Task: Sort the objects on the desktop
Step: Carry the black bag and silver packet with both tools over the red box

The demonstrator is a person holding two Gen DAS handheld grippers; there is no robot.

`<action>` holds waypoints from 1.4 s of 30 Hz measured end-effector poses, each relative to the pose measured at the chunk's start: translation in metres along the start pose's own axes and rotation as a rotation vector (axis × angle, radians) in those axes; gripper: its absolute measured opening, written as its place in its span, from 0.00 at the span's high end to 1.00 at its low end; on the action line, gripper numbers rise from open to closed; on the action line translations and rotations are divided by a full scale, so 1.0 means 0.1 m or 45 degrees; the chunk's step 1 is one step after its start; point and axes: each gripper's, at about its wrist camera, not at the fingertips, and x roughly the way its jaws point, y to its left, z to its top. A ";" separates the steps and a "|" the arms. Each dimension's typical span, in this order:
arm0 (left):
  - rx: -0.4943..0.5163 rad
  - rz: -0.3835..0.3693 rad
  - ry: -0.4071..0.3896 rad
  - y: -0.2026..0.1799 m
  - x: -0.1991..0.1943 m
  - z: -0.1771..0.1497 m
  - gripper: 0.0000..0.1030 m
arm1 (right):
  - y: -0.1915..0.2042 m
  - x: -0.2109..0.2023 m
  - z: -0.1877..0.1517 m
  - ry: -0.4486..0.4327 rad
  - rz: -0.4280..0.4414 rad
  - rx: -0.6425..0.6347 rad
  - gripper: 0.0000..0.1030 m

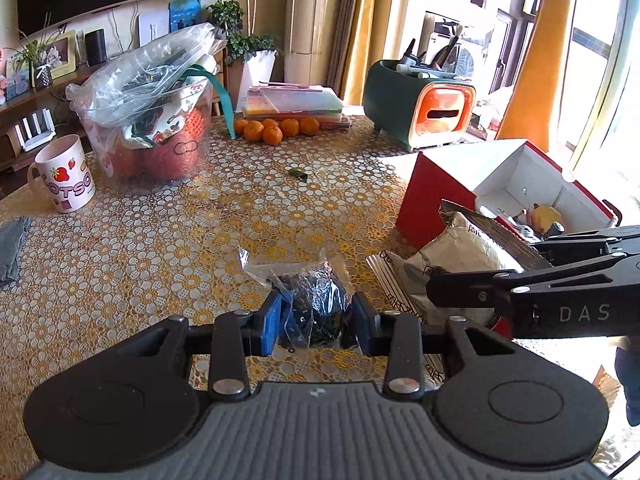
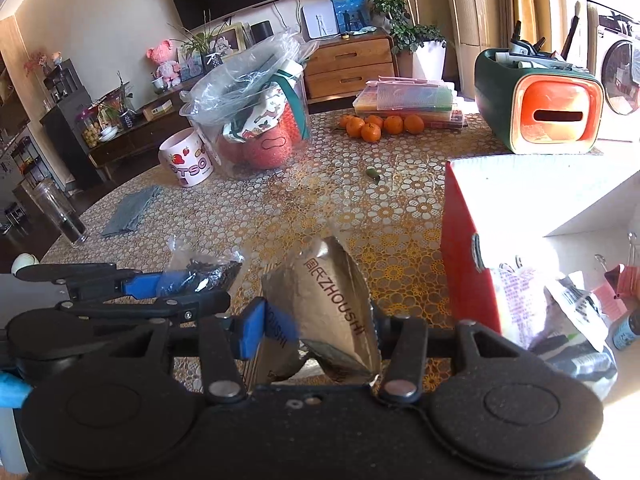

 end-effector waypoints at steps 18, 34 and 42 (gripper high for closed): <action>0.124 -0.170 -0.018 -0.87 -0.26 0.07 0.65 | -0.57 -0.87 -0.38 -0.093 -0.052 0.154 0.53; 0.265 -0.265 -0.021 -1.70 -0.01 0.32 0.65 | -1.32 -1.35 -0.35 -0.224 -0.226 0.239 0.53; 0.334 -0.233 -0.011 -1.95 0.31 0.51 0.65 | -1.70 -1.25 -0.17 -0.252 -0.309 0.251 0.52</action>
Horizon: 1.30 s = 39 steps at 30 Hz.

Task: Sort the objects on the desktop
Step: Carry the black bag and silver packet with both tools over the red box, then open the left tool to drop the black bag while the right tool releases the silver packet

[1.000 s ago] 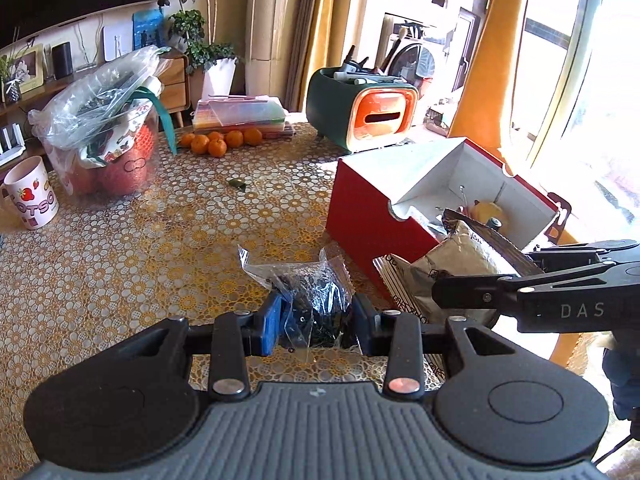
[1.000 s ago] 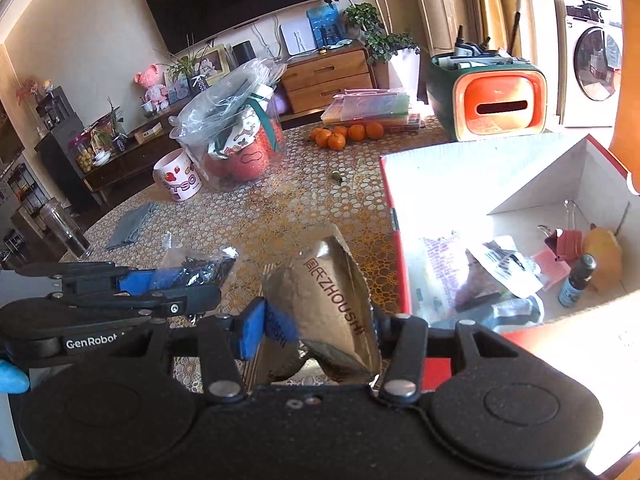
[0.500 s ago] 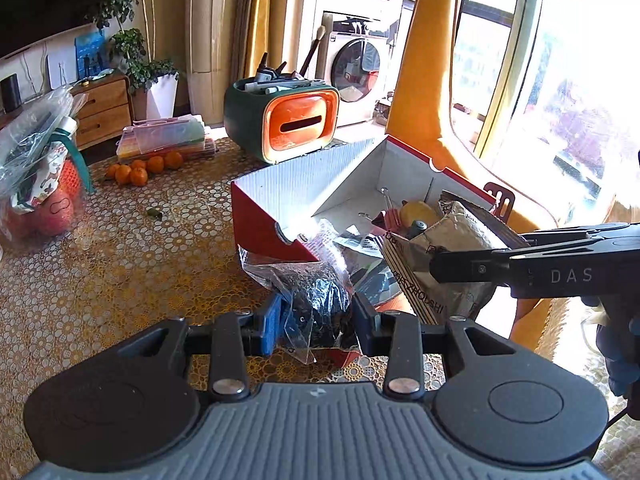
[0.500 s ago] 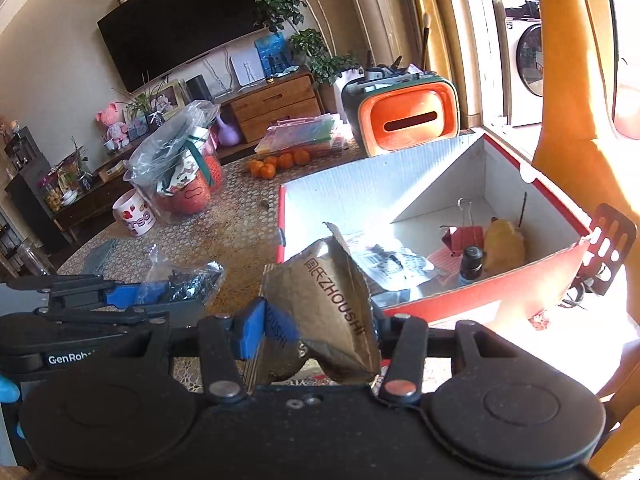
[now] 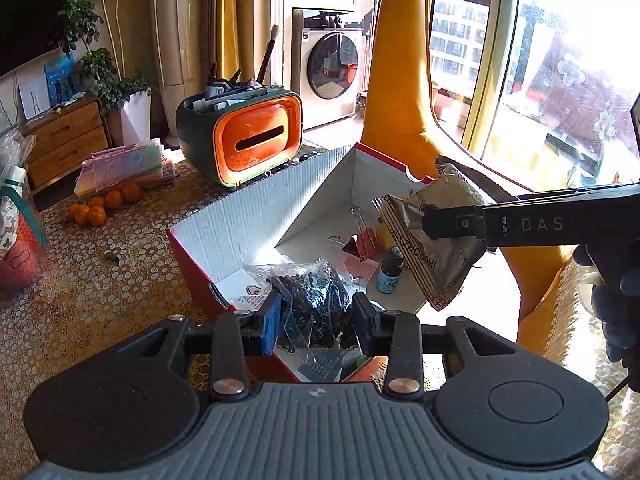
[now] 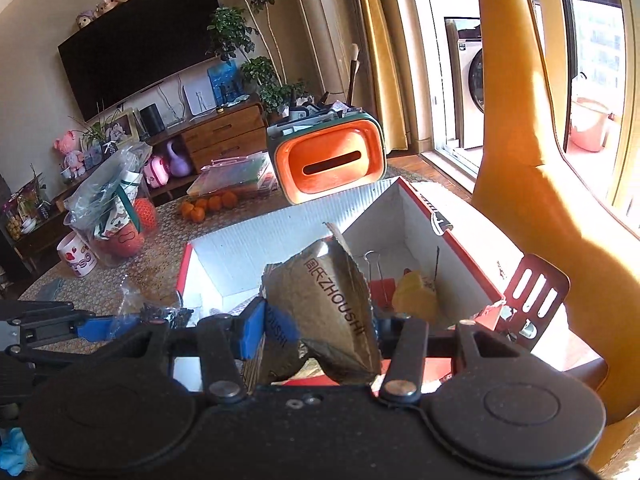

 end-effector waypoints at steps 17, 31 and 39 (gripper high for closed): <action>0.056 0.060 0.126 0.02 0.77 0.29 0.64 | -0.16 0.82 0.23 0.082 -0.054 -0.027 0.52; 0.058 0.083 0.232 0.11 1.22 0.32 0.64 | -0.27 1.27 0.22 0.178 -0.089 -0.068 0.52; 0.071 0.052 0.256 0.11 1.28 0.34 0.63 | -0.22 1.29 0.20 0.236 -0.088 -0.148 0.51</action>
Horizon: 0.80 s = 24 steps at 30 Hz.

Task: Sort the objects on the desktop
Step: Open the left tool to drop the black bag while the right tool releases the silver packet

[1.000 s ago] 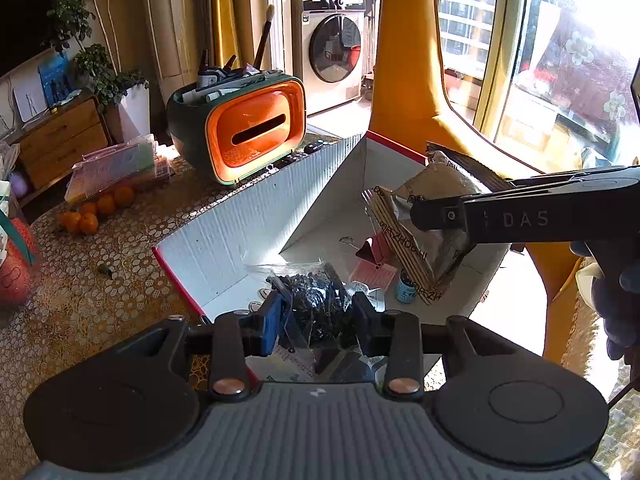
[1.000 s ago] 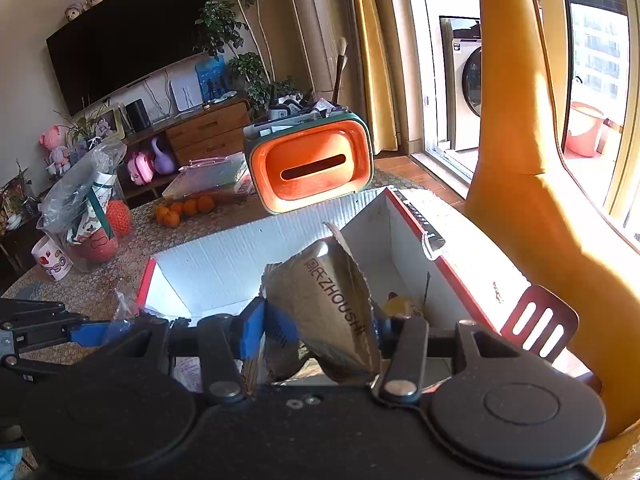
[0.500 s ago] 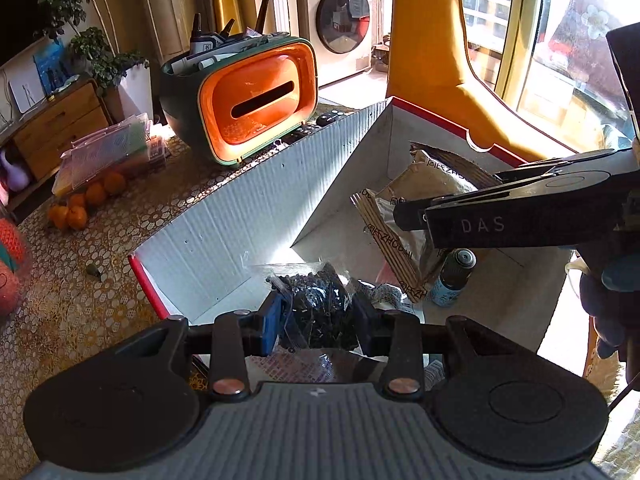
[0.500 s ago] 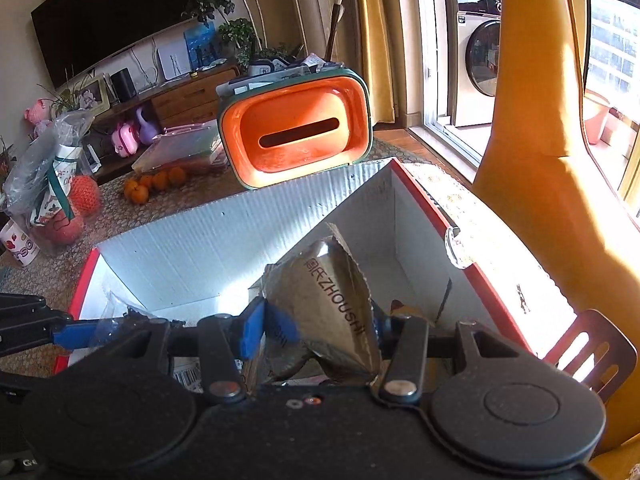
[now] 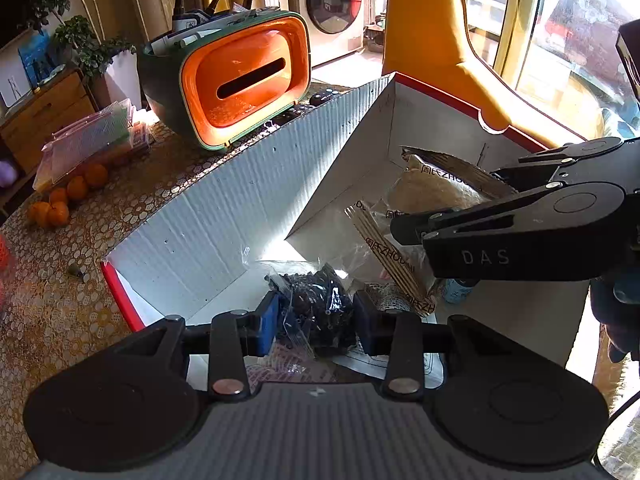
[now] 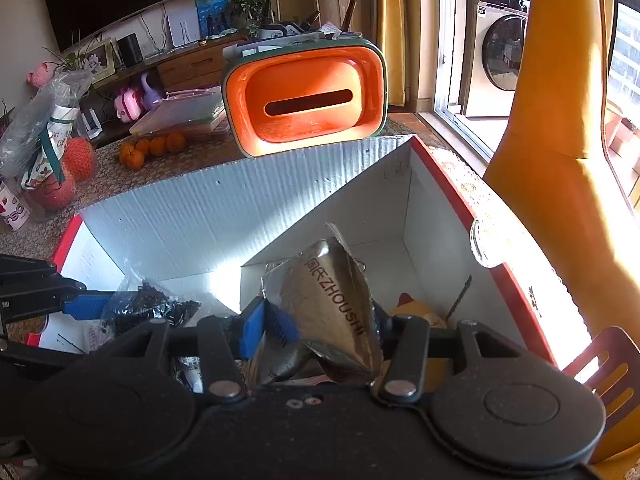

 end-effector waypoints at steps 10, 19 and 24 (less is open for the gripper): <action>-0.015 -0.011 -0.034 0.01 -0.13 -0.02 0.37 | -0.02 -0.07 0.04 -0.011 0.019 0.029 0.37; -0.059 -0.016 -0.113 0.08 -0.44 -0.09 0.33 | -0.08 -0.34 0.07 -0.079 -0.006 0.064 0.33; -0.073 -0.012 -0.159 0.11 -0.66 -0.15 0.33 | -0.02 -0.53 0.01 -0.096 0.021 0.042 0.33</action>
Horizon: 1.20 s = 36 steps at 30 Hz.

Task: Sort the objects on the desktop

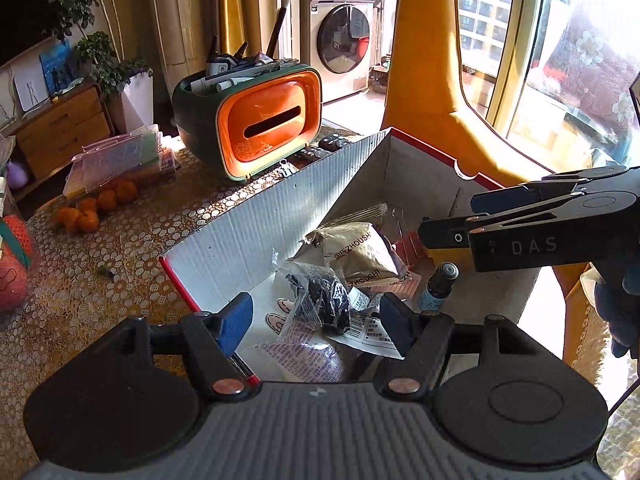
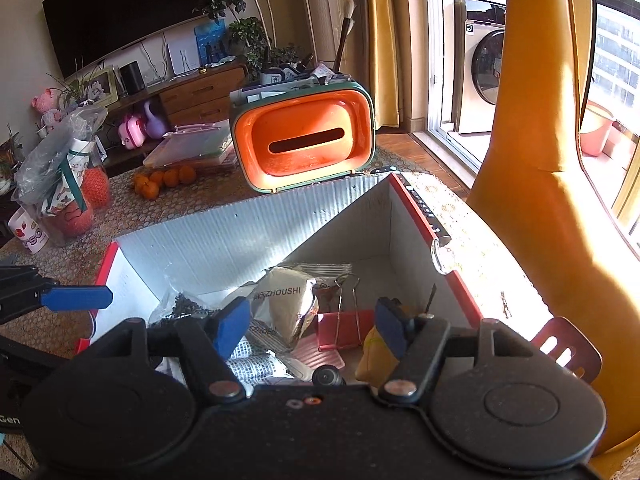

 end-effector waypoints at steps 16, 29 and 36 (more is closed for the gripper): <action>-0.058 -0.036 -0.121 -0.01 -0.63 -0.28 0.33 | 0.36 -0.68 -0.35 -0.078 0.109 -0.106 0.33; -0.070 -0.031 -0.170 -0.02 -0.87 -0.56 0.31 | 0.54 -0.93 -0.64 -0.163 0.087 -0.166 0.27; -0.081 -0.006 -0.216 -0.01 -0.96 -0.64 0.17 | 0.56 -1.07 -0.74 -0.211 0.105 -0.175 0.16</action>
